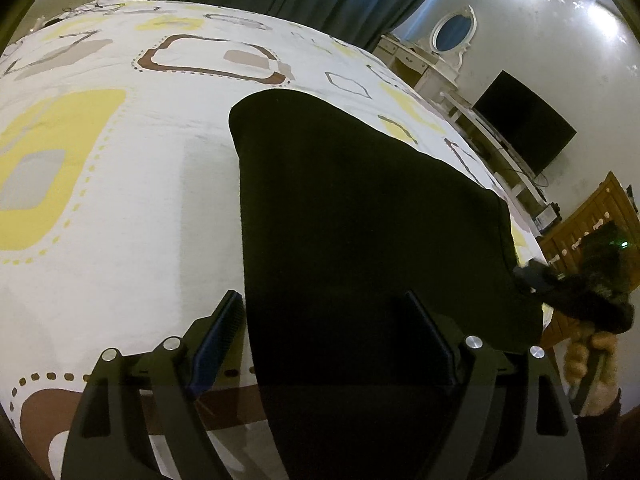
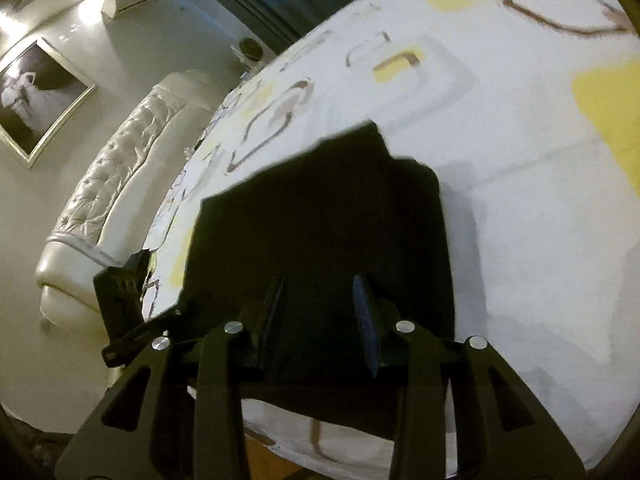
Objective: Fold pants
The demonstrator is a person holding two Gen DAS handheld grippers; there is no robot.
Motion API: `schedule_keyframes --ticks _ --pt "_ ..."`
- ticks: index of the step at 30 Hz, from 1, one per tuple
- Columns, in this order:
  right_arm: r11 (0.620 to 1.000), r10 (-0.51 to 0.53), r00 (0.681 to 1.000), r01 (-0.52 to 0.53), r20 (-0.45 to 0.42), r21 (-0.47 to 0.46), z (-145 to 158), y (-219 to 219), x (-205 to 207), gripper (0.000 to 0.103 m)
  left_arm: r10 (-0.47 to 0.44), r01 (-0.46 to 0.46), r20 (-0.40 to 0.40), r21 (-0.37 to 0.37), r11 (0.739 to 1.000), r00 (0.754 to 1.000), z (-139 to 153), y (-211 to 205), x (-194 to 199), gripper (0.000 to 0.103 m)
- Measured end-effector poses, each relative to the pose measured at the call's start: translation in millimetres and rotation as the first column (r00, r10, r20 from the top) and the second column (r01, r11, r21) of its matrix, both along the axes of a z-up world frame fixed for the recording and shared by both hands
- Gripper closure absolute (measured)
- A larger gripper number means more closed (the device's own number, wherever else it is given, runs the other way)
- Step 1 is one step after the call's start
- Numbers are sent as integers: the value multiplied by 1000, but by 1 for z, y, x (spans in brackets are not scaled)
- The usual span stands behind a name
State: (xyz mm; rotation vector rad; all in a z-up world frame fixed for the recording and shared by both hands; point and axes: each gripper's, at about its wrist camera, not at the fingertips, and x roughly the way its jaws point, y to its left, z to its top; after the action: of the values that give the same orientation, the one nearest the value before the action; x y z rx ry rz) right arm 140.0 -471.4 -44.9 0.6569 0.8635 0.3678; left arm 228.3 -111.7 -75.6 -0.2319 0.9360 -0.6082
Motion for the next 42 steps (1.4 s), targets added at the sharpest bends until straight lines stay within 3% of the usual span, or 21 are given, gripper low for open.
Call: schedule_keyframes --ticks 2,6,7,9,10,11,19,21,27,32,37,39,40,42 --pt "1000 -11 1000 11 -1 15 -6 -8 -2 81 -5 5 1 -1 1000 1000 0 -1 0 22" --pt "998 -23 1000 24 -12 53 -14 -21 -7 85 -8 8 5 2 1000 1000 0 -1 -1 22" --pt "998 -24 1000 25 -13 65 -14 -23 -8 81 -8 8 6 4 1000 1000 0 -2 -1 22" --pt "998 -39 999 38 10 58 -4 -29 -14 51 -10 10 12 13 1000 1000 1 -2 -2 22" --pt "998 -59 998 58 21 32 1 -32 -18 28 -11 11 15 18 1000 1000 2 -3 -2 22" --pt "998 -64 998 64 27 14 4 -34 -20 23 -13 12 18 24 1000 1000 2 -3 -2 21" --pt "997 -45 996 50 -78 62 -28 -69 -12 20 -18 16 31 56 998 999 3 -4 -2 17" --pt "991 -2 997 12 -76 130 -37 -71 -6 12 -19 18 20 45 999 1000 2 -2 -1 17" --pt "972 148 985 -129 -88 198 -41 -56 24 7 -43 43 -1 23 999 999 0 -2 8 16" --pt "957 256 961 -237 -102 167 -39 -33 48 6 -68 68 -1 21 997 998 -2 -7 13 16" --pt "946 282 955 -260 -91 195 -38 -27 57 8 -121 121 -13 18 992 993 -3 -9 20 15" --pt "949 281 955 -263 -94 172 -38 -25 57 24 -134 134 -9 20 991 991 -4 -11 22 14" --pt "953 274 956 -255 -106 166 -40 -26 58 47 -138 138 -4 19 990 990 -5 -12 22 14" --pt "952 264 957 -239 -117 190 -47 -30 59 54 -150 150 1 12 989 989 -6 -14 22 16"
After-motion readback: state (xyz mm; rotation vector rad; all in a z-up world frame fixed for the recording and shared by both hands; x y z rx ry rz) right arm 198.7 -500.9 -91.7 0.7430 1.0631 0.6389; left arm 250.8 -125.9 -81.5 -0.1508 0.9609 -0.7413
